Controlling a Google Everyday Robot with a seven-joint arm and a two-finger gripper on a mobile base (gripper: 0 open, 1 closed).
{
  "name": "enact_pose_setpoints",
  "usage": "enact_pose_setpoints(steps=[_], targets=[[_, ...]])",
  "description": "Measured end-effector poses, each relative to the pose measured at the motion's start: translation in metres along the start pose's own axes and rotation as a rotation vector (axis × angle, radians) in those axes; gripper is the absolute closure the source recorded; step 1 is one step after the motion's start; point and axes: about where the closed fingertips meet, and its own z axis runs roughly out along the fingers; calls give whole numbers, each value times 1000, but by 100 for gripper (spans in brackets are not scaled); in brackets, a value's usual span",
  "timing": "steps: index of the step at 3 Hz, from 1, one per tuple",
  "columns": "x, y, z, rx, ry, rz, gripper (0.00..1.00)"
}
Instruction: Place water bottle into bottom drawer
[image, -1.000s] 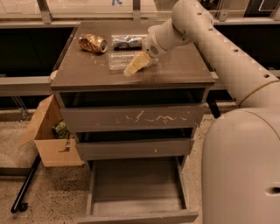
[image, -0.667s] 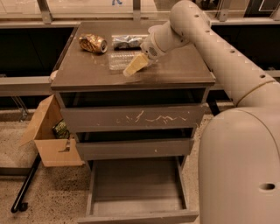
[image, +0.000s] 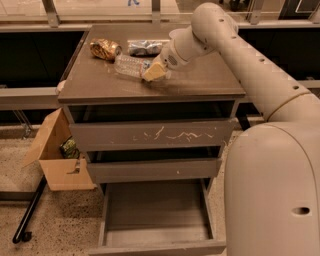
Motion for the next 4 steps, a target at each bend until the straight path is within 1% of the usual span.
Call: enact_pose_setpoints(steps=[1,2,3,4], targets=[[-6,8,-16,7,-31,-24,85],[-7,33,-58,5,-74,-70,100],[19,80,-106,-38,-34,-117,100],[19,80,-106,-38,-34,-117,100]])
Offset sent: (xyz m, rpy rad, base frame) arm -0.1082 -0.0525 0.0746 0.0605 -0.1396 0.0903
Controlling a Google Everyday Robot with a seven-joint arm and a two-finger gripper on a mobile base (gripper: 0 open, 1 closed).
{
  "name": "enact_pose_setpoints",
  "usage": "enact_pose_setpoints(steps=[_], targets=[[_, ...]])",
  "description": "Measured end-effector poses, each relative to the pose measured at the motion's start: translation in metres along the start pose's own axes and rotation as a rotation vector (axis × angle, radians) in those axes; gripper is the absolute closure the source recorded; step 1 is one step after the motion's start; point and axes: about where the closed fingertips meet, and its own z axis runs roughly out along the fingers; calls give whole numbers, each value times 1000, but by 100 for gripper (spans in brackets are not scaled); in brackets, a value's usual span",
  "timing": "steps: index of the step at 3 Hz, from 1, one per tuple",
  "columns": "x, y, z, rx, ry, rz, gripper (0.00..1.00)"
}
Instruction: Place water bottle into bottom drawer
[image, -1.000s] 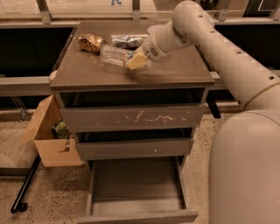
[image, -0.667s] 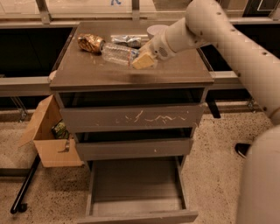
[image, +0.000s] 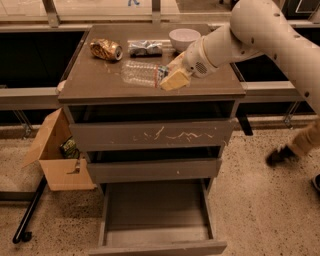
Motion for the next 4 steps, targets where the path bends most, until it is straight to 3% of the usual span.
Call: enact_pose_setpoints(steps=[1,2,3,4], targets=[[32,31,-8,-53,9,26,100],[105,95,-34,-73,58,119,100],[167,147,-19,-109,123,205,100],[166,146,-19,-108,122,204,100]])
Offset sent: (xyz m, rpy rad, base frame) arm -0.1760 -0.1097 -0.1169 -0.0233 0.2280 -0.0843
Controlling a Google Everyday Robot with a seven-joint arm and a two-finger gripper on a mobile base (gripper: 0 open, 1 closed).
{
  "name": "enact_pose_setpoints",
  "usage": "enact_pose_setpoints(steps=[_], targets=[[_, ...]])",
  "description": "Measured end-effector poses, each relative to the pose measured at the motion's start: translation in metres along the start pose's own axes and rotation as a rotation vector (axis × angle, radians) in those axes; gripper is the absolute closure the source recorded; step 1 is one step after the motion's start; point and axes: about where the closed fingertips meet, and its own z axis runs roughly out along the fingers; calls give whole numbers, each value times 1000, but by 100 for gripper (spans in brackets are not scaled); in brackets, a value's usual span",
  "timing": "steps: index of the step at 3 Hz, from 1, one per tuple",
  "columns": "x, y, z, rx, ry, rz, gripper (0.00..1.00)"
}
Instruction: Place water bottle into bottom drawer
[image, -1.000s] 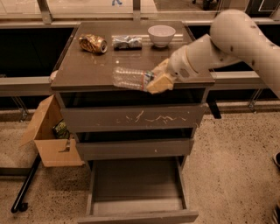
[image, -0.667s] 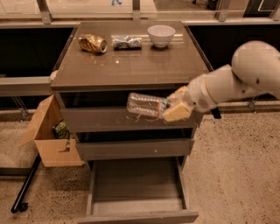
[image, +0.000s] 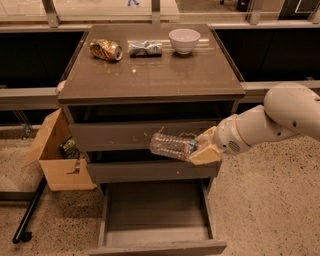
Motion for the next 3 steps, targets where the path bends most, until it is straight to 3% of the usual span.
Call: enact_pose_setpoints(steps=[2,3], targets=[[54,-3,75,-8,44,142,100],[104,9,155,-64,74,261,100]])
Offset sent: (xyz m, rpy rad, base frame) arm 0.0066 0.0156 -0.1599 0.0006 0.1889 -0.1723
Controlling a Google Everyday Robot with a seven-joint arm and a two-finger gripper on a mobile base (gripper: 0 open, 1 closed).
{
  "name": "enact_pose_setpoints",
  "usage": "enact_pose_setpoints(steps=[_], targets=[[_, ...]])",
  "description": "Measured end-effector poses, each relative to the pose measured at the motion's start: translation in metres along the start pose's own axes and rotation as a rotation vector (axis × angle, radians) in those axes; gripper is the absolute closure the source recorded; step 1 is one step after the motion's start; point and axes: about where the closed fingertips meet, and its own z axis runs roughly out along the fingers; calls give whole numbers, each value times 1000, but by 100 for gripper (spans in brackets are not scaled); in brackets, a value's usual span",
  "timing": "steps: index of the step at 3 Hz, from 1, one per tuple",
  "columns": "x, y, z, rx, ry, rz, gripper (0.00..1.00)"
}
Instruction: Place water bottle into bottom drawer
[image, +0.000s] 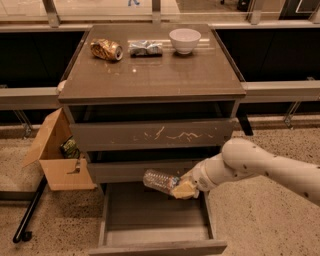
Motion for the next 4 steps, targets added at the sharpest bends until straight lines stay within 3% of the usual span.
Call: enact_pose_setpoints(steps=[1,2,3,4], targets=[[17,-1,31,-31,2,43,100],[18,-3,33,-29,5,43,100],[39,-31,68,6,38,47,100],[90,-92,127,65,65,8,100]])
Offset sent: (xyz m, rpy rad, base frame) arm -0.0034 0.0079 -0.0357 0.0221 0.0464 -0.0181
